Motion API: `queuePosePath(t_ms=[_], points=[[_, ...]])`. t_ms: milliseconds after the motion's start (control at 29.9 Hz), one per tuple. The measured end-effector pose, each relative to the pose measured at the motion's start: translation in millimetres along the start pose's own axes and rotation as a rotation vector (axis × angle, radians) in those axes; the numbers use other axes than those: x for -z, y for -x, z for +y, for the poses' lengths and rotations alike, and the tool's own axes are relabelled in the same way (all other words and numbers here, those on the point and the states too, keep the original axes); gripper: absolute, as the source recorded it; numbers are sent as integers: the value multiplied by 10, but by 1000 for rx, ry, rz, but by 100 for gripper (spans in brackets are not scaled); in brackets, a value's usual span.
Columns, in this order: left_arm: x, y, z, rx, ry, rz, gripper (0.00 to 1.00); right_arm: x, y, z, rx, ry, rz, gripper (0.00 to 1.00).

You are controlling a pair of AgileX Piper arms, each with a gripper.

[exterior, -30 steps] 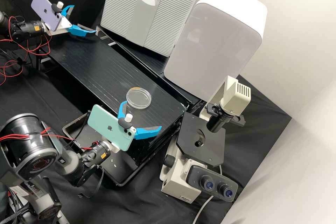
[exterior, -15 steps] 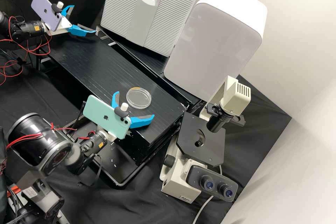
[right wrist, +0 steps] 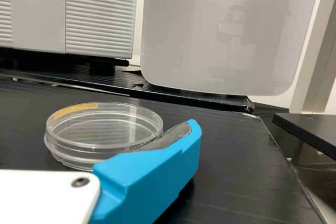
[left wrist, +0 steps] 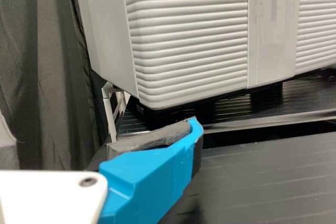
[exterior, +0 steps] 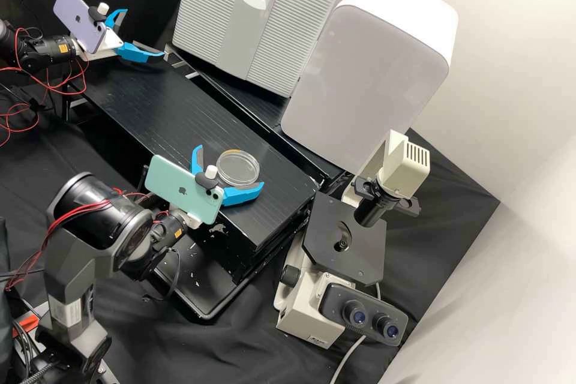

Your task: Slide the petri dish to the right

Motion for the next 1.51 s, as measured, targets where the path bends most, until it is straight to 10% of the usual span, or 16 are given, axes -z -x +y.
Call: queuePosePath(t_ms=[167, 201, 1505], points=[[0, 0, 0, 0, 0, 0, 100, 12, -39, 17, -10, -1, 6, 100], [0, 0, 0, 0, 0, 0, 100, 13, -45, 24, -13, -1, 6, 0], [0, 0, 0, 0, 0, 0, 100, -9, -71, 23, 2, 3, -2, 0]])
